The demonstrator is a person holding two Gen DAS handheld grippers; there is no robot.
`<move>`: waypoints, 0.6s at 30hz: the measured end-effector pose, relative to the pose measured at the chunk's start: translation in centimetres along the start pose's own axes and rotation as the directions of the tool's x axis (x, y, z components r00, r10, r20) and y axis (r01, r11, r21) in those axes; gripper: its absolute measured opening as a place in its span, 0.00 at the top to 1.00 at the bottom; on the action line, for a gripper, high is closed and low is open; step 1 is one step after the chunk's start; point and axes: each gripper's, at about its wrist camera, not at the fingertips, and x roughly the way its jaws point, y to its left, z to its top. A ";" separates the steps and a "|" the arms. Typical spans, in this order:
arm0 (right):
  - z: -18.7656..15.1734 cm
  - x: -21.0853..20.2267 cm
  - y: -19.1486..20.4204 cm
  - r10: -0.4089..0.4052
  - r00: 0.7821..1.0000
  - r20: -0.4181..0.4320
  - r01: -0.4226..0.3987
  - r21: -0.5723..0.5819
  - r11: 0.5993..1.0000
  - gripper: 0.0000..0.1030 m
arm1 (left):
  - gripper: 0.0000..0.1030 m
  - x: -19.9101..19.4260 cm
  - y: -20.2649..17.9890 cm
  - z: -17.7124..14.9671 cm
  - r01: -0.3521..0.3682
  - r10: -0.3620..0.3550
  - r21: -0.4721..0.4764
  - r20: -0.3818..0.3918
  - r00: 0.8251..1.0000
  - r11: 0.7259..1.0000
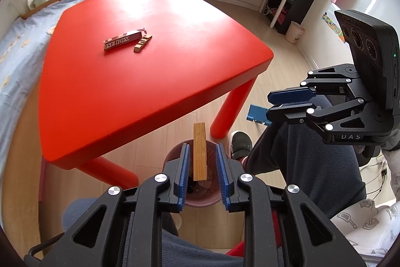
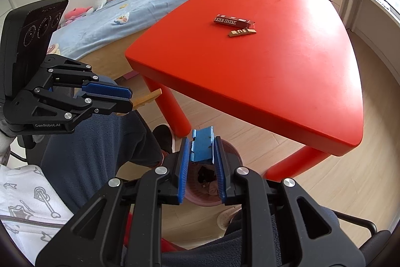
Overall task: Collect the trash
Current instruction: 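Carry both items over the wastebasket and open both tools to drop them, then move both tools back over the table toward the ISE BOX carton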
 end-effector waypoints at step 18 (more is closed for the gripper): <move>-0.3 0.5 -1.4 -0.043 0.999 -0.001 0.043 0.069 0.997 0.03 | 0.07 -0.2 1.6 -0.2 -0.067 0.068 -0.047 0.017 0.998 0.997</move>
